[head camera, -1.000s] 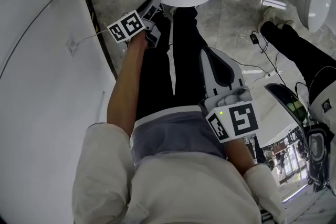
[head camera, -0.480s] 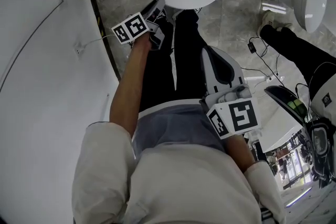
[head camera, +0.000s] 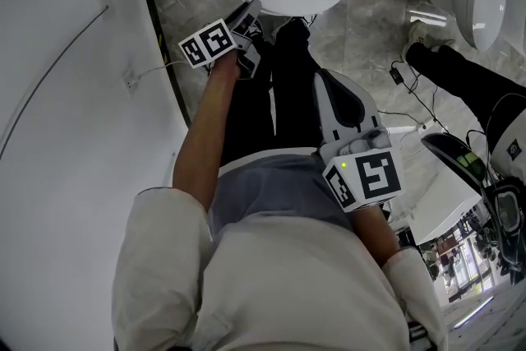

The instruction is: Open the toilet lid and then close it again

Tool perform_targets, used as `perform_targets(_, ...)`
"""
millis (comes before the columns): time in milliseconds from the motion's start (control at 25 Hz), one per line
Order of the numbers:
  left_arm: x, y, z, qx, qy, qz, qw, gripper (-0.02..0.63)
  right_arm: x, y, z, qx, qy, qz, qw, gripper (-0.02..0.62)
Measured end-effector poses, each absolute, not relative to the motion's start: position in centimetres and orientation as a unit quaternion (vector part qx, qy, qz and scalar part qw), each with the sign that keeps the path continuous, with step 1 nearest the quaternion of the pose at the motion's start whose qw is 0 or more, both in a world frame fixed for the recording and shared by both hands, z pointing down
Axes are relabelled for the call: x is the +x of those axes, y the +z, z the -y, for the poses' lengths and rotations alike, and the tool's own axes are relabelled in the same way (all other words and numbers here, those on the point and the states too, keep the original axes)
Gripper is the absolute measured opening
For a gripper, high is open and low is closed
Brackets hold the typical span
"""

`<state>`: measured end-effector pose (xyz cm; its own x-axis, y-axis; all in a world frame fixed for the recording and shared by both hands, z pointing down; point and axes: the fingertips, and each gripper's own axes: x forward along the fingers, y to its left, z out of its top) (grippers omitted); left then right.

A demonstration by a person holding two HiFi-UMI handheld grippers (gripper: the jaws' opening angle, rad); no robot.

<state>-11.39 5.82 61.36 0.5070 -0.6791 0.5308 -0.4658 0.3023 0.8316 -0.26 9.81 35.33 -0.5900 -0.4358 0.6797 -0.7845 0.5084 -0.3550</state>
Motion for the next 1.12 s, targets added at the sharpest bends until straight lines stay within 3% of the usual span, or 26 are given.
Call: perform_targets(1120,-12.5,53.9,-1.1,0.575,-0.148,0.5,0.63,0.137,1.7,30.7,-6.9,0.38,0.292,0.846,0.234,0.011)
